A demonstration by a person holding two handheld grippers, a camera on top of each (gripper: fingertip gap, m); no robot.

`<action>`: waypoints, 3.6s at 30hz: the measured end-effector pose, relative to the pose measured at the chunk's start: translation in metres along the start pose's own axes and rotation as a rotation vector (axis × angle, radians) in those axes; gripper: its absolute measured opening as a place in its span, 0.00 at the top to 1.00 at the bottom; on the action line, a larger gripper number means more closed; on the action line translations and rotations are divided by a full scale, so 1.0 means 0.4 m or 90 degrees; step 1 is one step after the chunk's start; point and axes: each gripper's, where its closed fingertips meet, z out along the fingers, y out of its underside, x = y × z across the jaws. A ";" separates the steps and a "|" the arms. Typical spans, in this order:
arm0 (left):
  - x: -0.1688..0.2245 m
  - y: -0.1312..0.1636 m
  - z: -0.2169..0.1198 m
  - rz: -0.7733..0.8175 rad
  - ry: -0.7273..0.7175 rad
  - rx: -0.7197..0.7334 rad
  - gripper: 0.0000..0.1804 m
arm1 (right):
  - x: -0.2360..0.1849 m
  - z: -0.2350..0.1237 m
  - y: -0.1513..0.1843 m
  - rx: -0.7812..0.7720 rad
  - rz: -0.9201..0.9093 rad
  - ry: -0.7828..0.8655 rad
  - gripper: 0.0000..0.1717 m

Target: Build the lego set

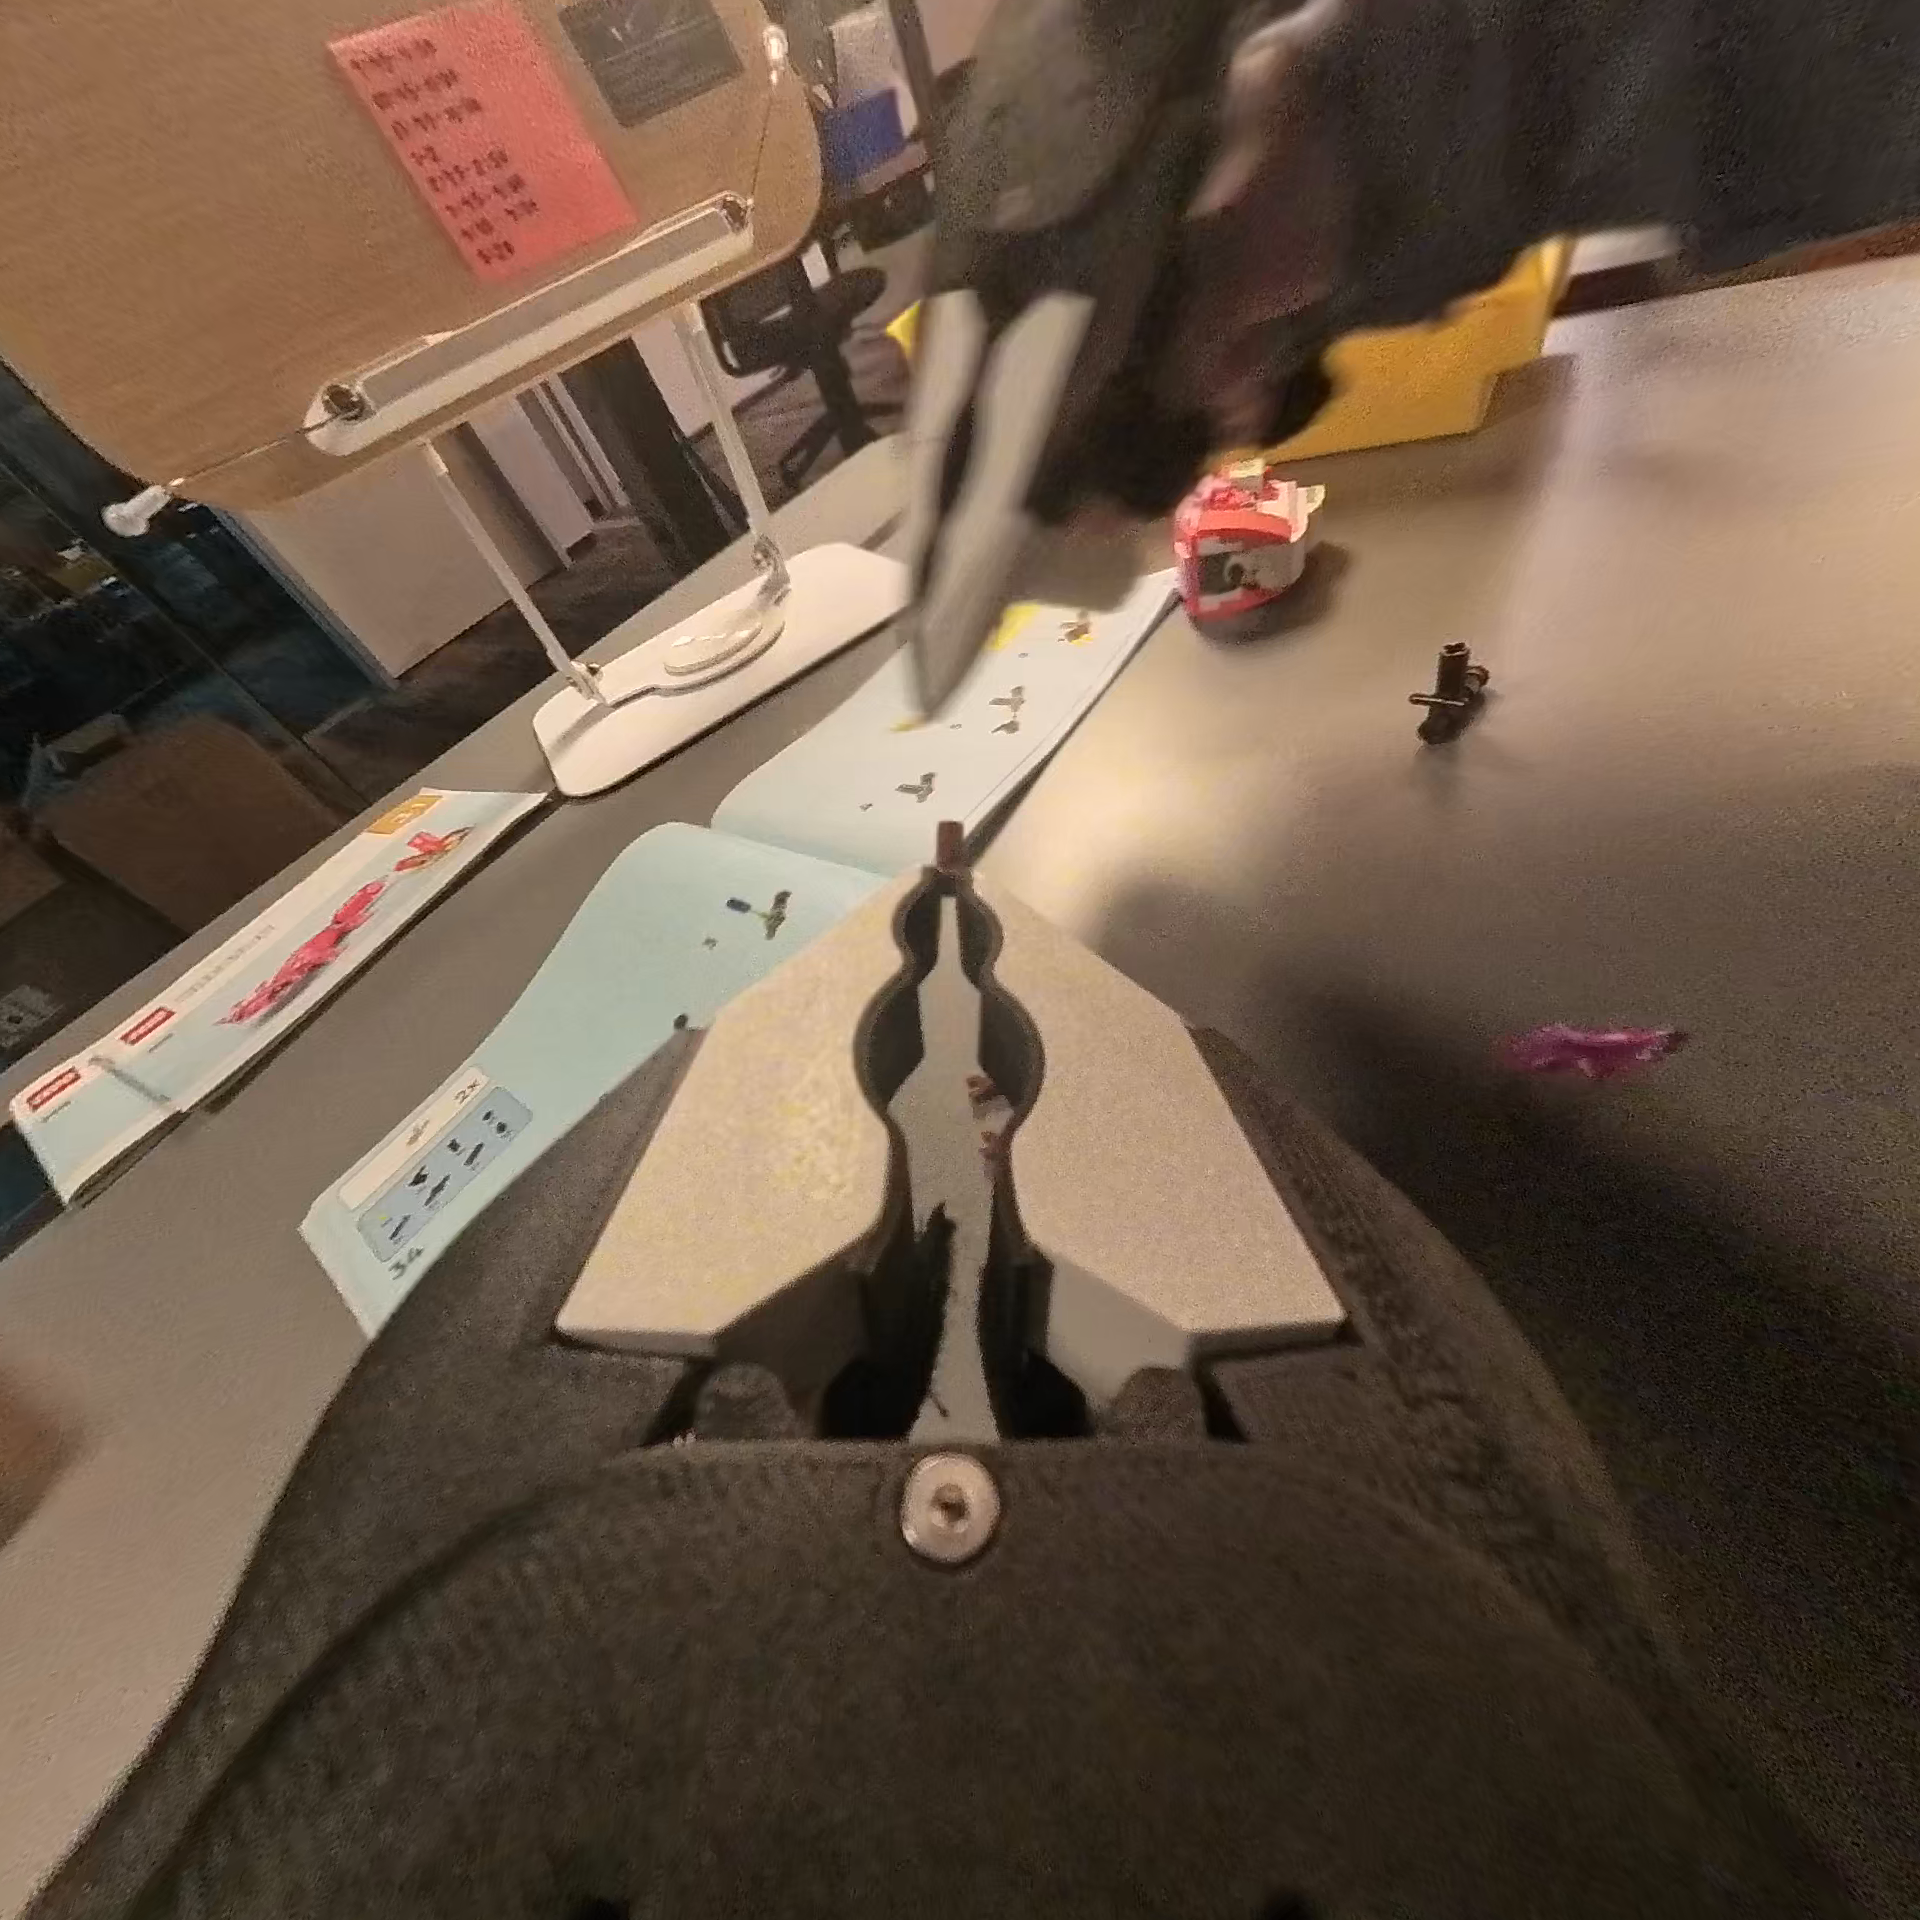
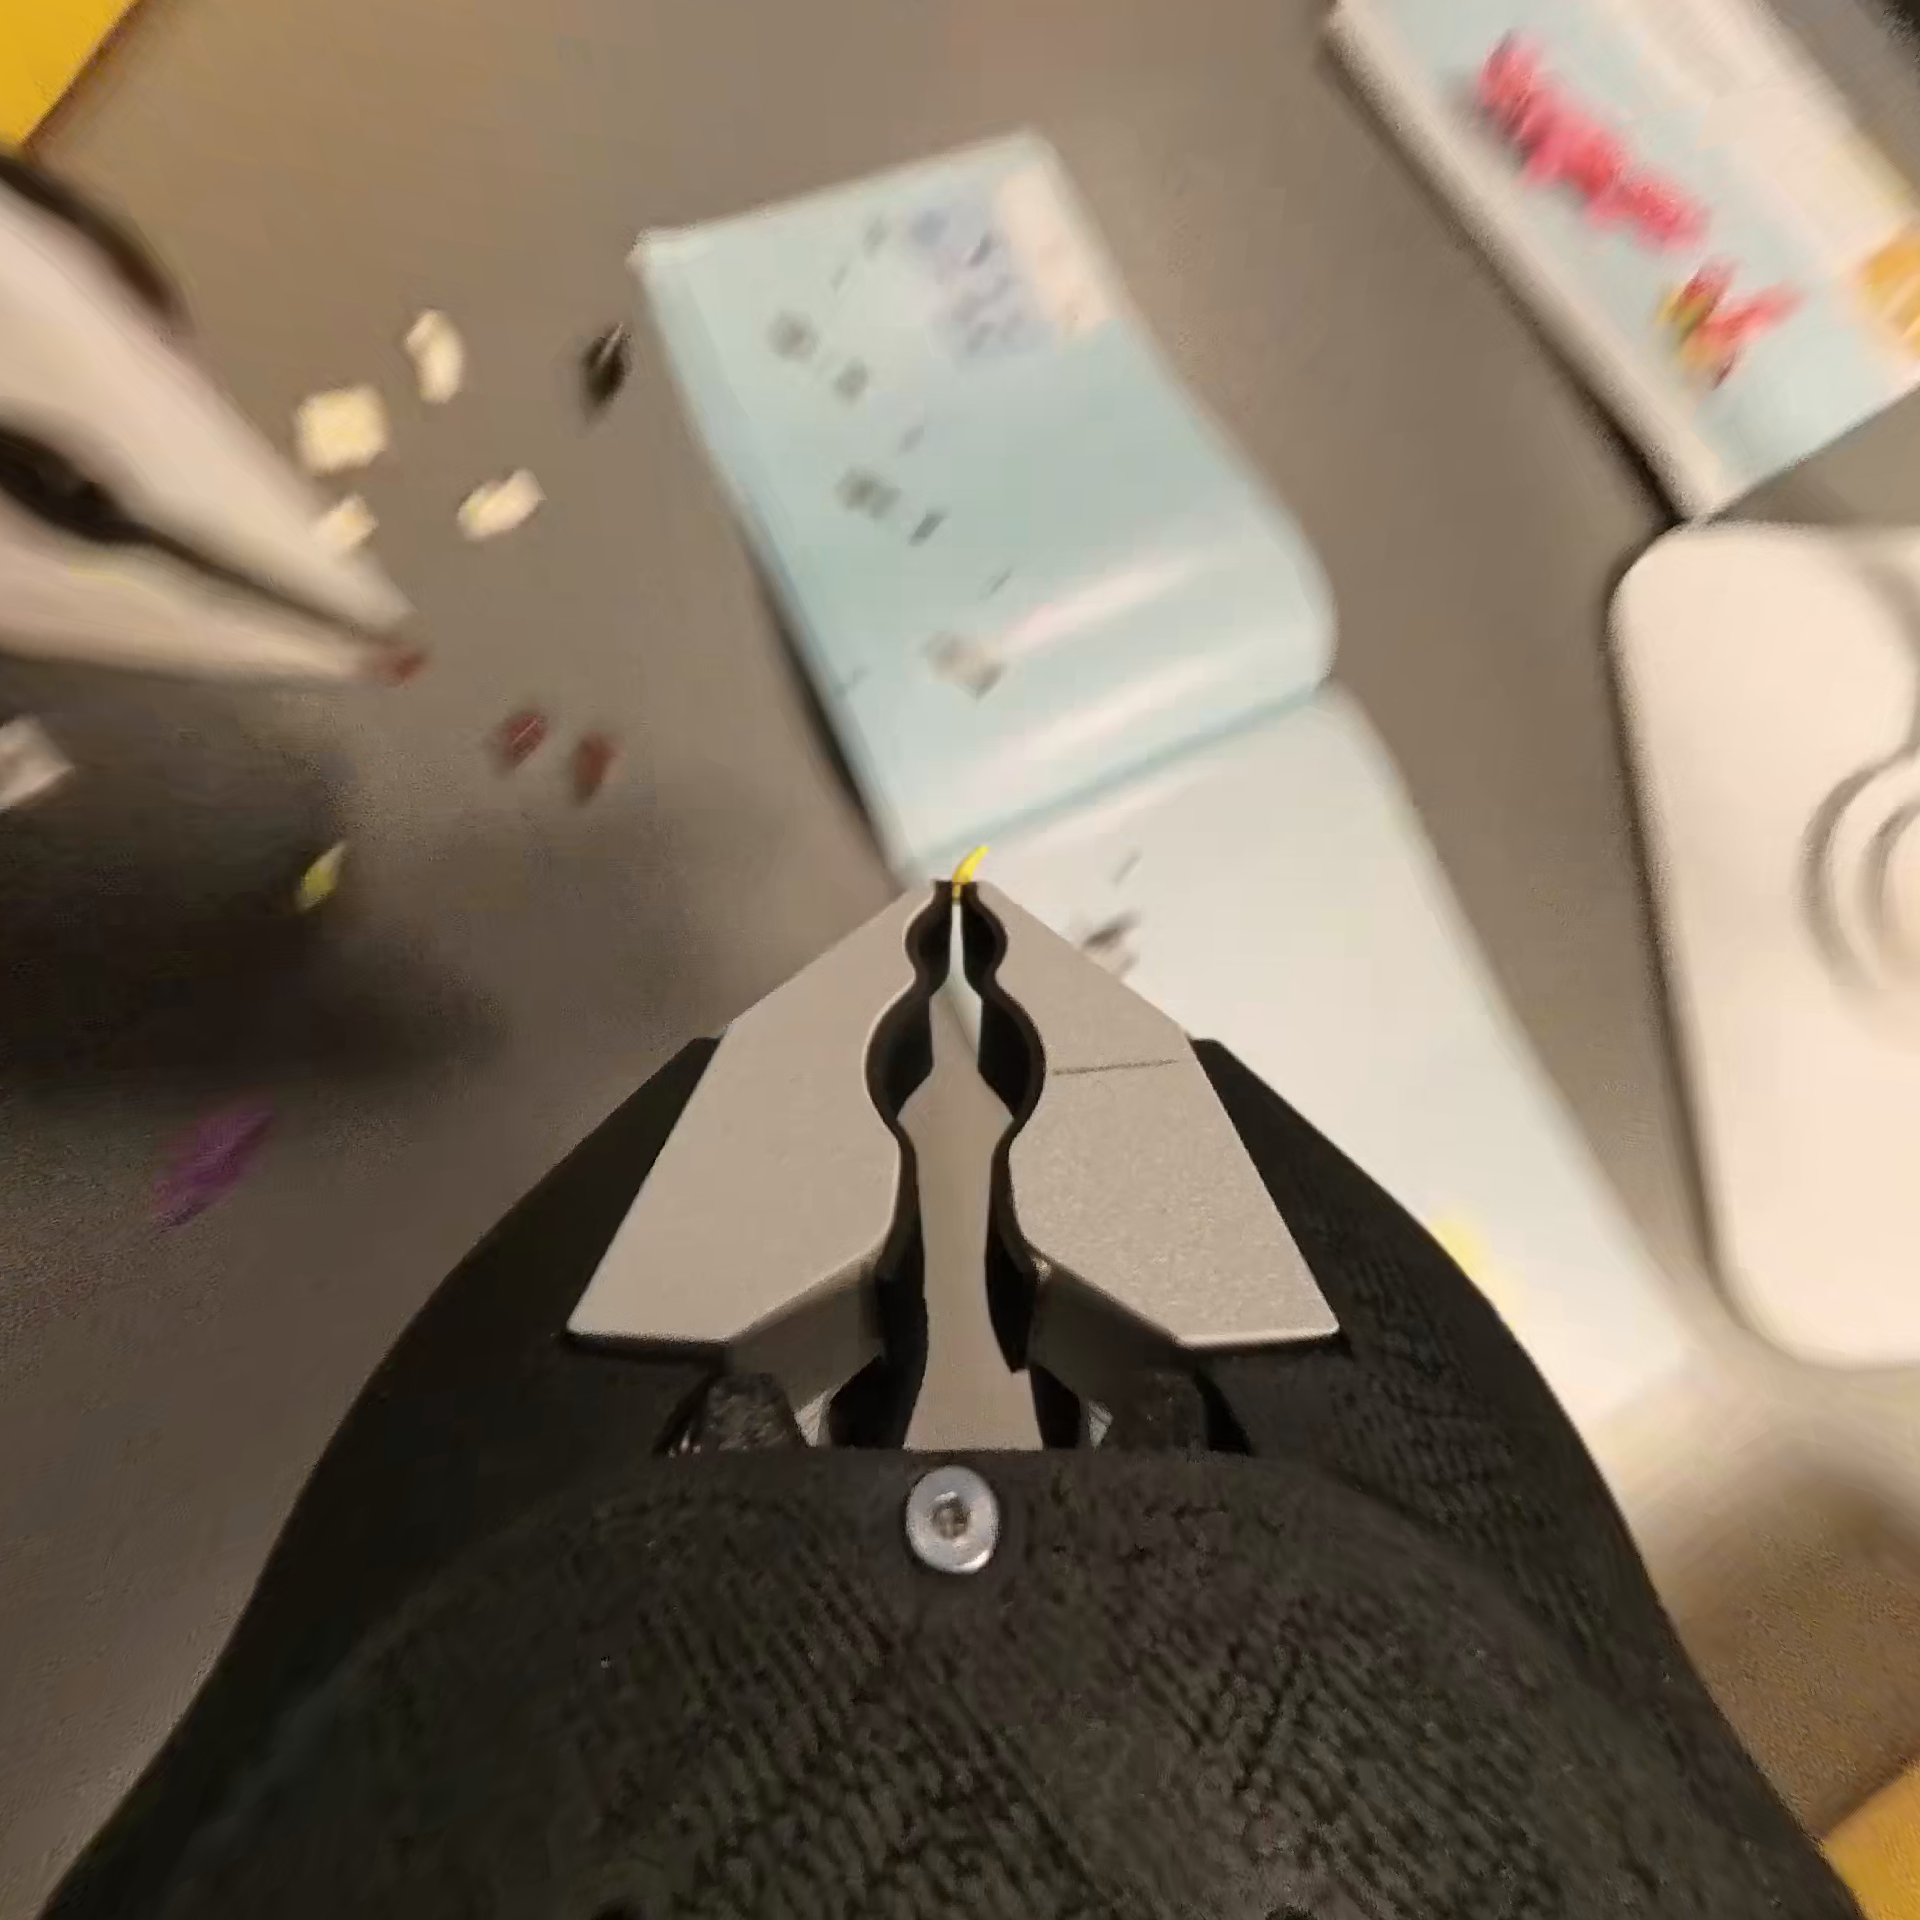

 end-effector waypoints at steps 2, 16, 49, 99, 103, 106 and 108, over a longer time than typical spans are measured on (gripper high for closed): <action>0.013 -0.001 0.004 0.005 0.013 -0.003 0.99 | -0.109 -0.047 0.091 -0.053 0.045 -0.017 1.00; 0.160 -0.040 -0.002 0.120 0.126 -0.005 0.99 | -0.336 -0.094 0.264 -0.038 0.185 0.072 1.00; 0.194 -0.012 0.006 0.130 0.176 -0.034 0.99 | -0.349 -0.132 0.238 0.109 -0.041 -0.061 0.88; 0.215 0.007 0.013 0.142 0.199 -0.055 0.99 | -0.326 -0.090 0.251 0.097 0.203 0.047 0.95; 0.216 0.008 0.013 0.143 0.200 -0.056 0.99 | -0.326 -0.089 0.250 0.087 0.205 0.059 0.95; 0.218 0.009 0.014 0.144 0.201 -0.057 0.99 | -0.324 -0.088 0.252 0.072 0.184 0.086 0.96; 0.219 0.009 0.014 0.144 0.202 -0.057 0.99 | -0.322 -0.088 0.253 0.059 0.168 0.105 0.97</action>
